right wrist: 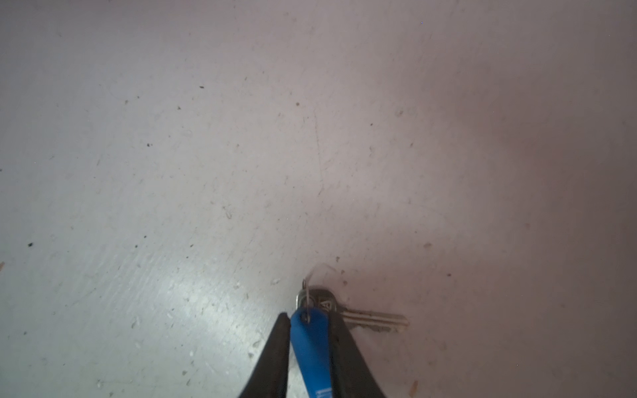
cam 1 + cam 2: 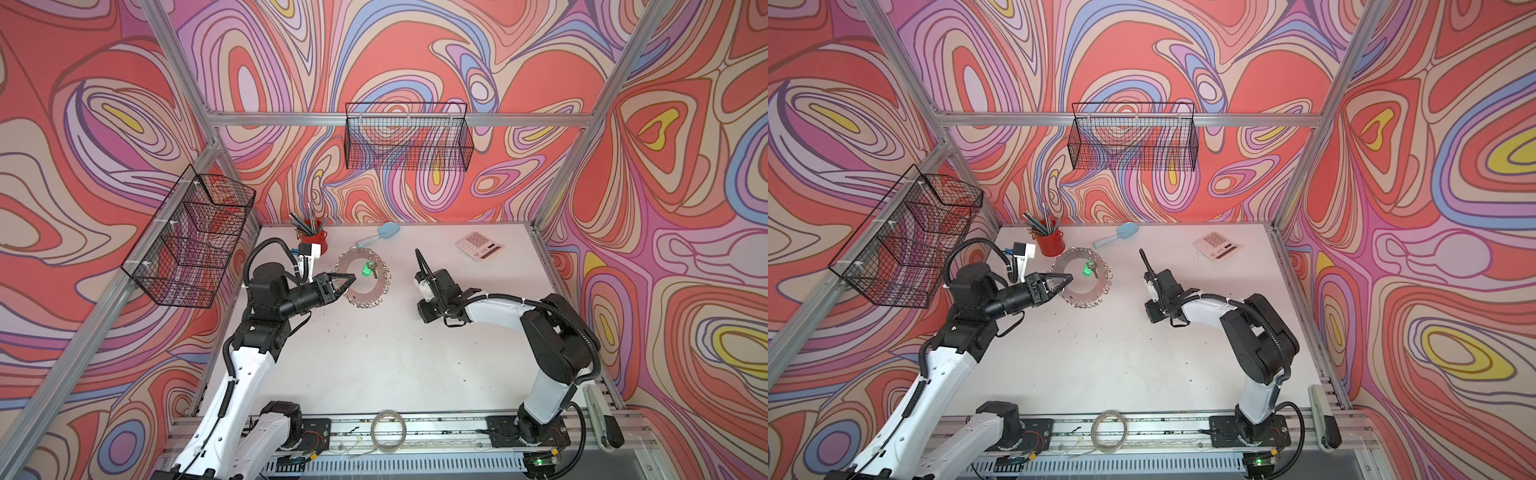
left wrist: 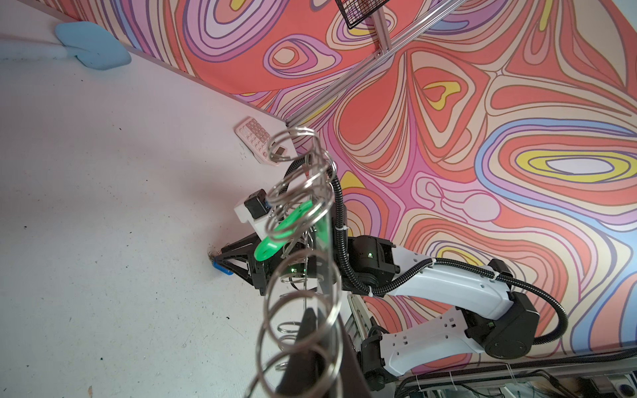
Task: Put the keys on the keyring
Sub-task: 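Close the right gripper on the blue-tagged key's ring while the left holds the plate, then lift the blue-tagged key with the right gripper toward the plate held by the left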
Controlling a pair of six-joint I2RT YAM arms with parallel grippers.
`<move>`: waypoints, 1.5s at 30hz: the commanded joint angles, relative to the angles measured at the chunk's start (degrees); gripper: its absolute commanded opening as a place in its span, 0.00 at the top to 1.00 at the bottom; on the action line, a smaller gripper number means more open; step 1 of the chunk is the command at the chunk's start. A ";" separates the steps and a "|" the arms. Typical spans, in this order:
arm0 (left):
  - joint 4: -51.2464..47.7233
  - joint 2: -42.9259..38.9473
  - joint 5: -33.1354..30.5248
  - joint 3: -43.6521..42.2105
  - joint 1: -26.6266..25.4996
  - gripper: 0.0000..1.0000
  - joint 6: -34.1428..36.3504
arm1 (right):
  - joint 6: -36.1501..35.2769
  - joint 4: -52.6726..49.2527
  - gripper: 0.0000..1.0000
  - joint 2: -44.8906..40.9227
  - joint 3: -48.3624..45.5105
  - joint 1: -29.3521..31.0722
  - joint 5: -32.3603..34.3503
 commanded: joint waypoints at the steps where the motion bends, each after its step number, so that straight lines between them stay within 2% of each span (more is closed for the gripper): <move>1: 1.24 -0.96 0.50 0.40 0.33 1.00 1.00 | 0.00 0.48 0.78 1.13 0.54 -0.06 -0.44; 5: 1.19 -0.66 0.59 0.61 0.37 1.00 1.13 | -0.17 0.49 0.78 1.24 0.62 -0.06 -0.39; 10: 1.24 -0.43 0.75 0.74 0.37 1.00 1.22 | -0.24 0.49 0.84 1.67 0.90 -0.06 -0.29; 20: -0.19 -0.61 0.43 1.39 0.37 1.00 2.05 | -0.59 1.58 1.00 1.96 0.86 -0.06 0.03; 25: -1.29 -1.09 0.03 1.50 0.37 1.00 2.36 | -1.33 2.59 1.00 -0.25 -0.48 -0.12 1.39; 30: -2.75 -1.85 -1.71 2.14 0.37 1.00 1.75 | -2.49 3.20 1.00 -6.17 -2.31 0.17 1.12; 35: -14.83 -1.41 -7.98 8.28 0.37 1.00 5.83 | -3.42 1.07 1.00 -13.21 -2.91 3.42 1.59; 42: -8.45 -2.71 -11.66 8.74 0.28 1.00 -0.01 | -4.00 -5.13 1.00 -25.60 0.37 9.22 0.56; 45: -6.83 -1.35 -12.13 10.57 0.15 1.00 -1.22 | -4.09 -8.66 1.00 -28.96 4.66 11.50 -2.76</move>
